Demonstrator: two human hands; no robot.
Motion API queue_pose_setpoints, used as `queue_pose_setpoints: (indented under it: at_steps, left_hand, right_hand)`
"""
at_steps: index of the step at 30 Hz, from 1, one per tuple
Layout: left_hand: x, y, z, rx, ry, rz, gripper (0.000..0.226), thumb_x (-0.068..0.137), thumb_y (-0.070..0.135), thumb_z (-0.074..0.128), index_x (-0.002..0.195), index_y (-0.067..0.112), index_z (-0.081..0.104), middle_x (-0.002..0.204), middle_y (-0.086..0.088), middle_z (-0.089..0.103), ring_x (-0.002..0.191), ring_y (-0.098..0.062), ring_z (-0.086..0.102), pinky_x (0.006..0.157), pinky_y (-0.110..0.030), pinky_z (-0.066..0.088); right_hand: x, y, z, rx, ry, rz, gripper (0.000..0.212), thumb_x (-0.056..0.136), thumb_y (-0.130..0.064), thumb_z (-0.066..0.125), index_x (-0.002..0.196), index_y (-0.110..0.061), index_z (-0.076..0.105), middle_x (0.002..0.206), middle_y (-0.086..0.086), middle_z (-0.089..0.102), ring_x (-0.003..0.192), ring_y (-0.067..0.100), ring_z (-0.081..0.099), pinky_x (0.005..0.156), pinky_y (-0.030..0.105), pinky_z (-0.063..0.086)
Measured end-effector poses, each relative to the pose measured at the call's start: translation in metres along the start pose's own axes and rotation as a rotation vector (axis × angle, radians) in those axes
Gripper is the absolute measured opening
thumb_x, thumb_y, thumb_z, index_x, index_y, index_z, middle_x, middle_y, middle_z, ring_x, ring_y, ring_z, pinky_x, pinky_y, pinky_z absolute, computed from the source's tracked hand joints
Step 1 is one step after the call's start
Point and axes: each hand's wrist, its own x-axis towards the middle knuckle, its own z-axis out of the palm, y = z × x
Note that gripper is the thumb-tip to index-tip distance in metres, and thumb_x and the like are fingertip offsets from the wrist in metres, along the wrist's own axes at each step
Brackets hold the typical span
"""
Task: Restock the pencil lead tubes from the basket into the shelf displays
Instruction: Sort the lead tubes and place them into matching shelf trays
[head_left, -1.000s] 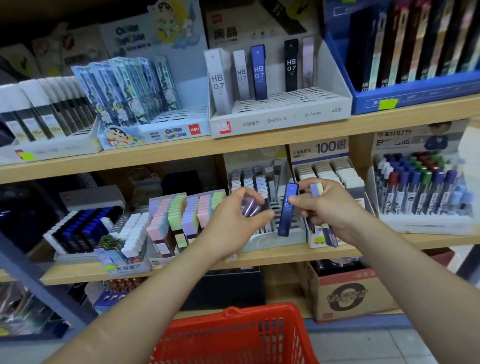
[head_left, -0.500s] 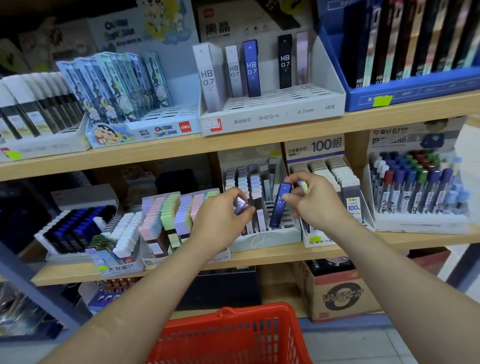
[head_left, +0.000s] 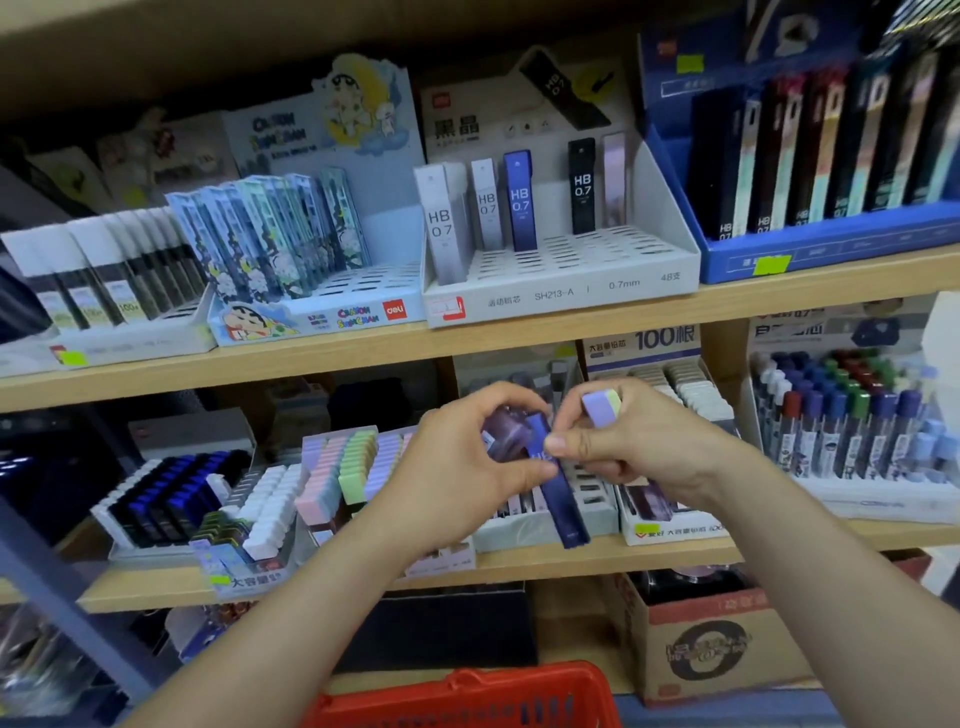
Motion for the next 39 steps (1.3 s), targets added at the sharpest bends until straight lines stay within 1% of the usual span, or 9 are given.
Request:
queue_pose_setpoints:
  at_steps: [5, 9, 12, 16, 19, 22, 26, 37, 39]
  left_hand:
    - [-0.004, 0.028, -0.039, 0.024, 0.137, 0.120, 0.021, 0.077, 0.022, 0.079, 0.087, 0.031, 0.064, 0.079, 0.011, 0.067, 0.074, -0.001, 0.060, 0.070, -0.015, 0.046]
    - [0.013, 0.064, -0.084, -0.282, 0.298, 0.147, 0.020, 0.077, 0.007, 0.076, 0.087, 0.020, 0.065, 0.058, 0.006, 0.058, 0.046, -0.009, 0.047, 0.044, -0.017, 0.038]
    - [0.037, 0.086, -0.109, -0.337, 0.393, 0.223, 0.022, 0.079, 0.000, 0.073, 0.089, 0.016, 0.063, 0.050, 0.004, 0.053, 0.038, -0.012, 0.038, 0.038, -0.019, 0.029]
    - [0.086, 0.101, -0.122, -0.134, 0.504, 0.277, 0.023, 0.070, 0.013, 0.081, 0.081, 0.027, 0.065, 0.062, 0.006, 0.059, 0.048, -0.013, 0.046, 0.050, -0.028, 0.040]
    - [0.114, 0.111, -0.116, 0.110, 0.451, 0.306, 0.024, 0.068, 0.016, 0.083, 0.081, 0.027, 0.066, 0.072, 0.008, 0.062, 0.068, -0.013, 0.058, 0.067, -0.030, 0.048]
    - [0.131, 0.118, -0.108, 0.373, 0.335, 0.280, 0.023, 0.071, 0.021, 0.082, 0.087, 0.025, 0.066, 0.077, 0.012, 0.059, 0.080, -0.013, 0.059, 0.070, -0.024, 0.044]
    - [0.146, 0.127, -0.108, 0.581, 0.178, 0.227, 0.026, 0.071, 0.023, 0.082, 0.092, 0.019, 0.066, 0.085, 0.003, 0.065, 0.082, -0.017, 0.062, 0.072, -0.031, 0.051]
    - [0.167, 0.133, -0.108, 0.643, -0.078, 0.128, 0.023, 0.075, 0.024, 0.081, 0.085, 0.022, 0.060, 0.079, 0.006, 0.064, 0.075, -0.013, 0.061, 0.062, -0.023, 0.044]
    - [0.170, 0.132, -0.108, 0.716, -0.085, 0.114, 0.027, 0.077, 0.026, 0.080, 0.094, 0.019, 0.061, 0.088, 0.004, 0.064, 0.085, -0.017, 0.062, 0.067, -0.024, 0.042]
  right_hand:
    - [-0.012, -0.035, 0.001, 0.111, -0.206, -0.047, 0.032, 0.088, -0.028, 0.061, 0.104, -0.001, 0.067, 0.055, -0.005, 0.047, 0.050, 0.007, 0.033, 0.046, 0.018, 0.022]
    - [-0.029, -0.064, -0.004, 0.346, -0.184, -0.075, 0.039, 0.084, -0.018, 0.053, 0.111, 0.005, 0.068, 0.091, 0.013, 0.071, 0.060, 0.014, 0.047, 0.047, 0.021, 0.030]
    - [-0.038, -0.080, -0.012, 0.363, -0.168, -0.146, 0.037, 0.089, -0.024, 0.054, 0.115, -0.004, 0.071, 0.107, 0.021, 0.069, 0.070, 0.020, 0.061, 0.052, 0.026, 0.046]
    - [-0.043, -0.095, -0.017, 0.436, -0.021, -0.223, 0.040, 0.094, -0.042, 0.040, 0.125, -0.032, 0.064, 0.101, 0.025, 0.070, 0.078, 0.036, 0.071, 0.060, 0.040, 0.059]
    - [-0.037, -0.095, -0.014, 0.375, 0.195, -0.291, 0.036, 0.099, -0.044, 0.038, 0.126, -0.039, 0.061, 0.078, 0.015, 0.065, 0.045, 0.015, 0.043, 0.040, 0.022, 0.034]
    - [-0.029, -0.093, -0.016, 0.508, 0.264, -0.268, 0.032, 0.102, -0.023, 0.039, 0.122, -0.021, 0.064, 0.072, 0.011, 0.058, 0.047, 0.009, 0.030, 0.039, 0.019, 0.020]
    - [-0.024, -0.093, -0.016, 0.655, 0.234, -0.293, 0.041, 0.091, -0.005, 0.031, 0.119, -0.001, 0.061, 0.072, 0.013, 0.058, 0.051, 0.012, 0.033, 0.040, 0.021, 0.024]
    - [-0.023, -0.092, -0.014, 0.704, 0.176, -0.282, 0.042, 0.087, -0.003, 0.035, 0.113, 0.004, 0.067, 0.075, 0.008, 0.048, 0.054, 0.013, 0.038, 0.041, 0.022, 0.029]
    - [-0.025, -0.094, -0.013, 0.709, 0.169, -0.282, 0.041, 0.088, -0.002, 0.035, 0.113, 0.003, 0.067, 0.075, 0.007, 0.046, 0.056, 0.013, 0.041, 0.043, 0.023, 0.034]
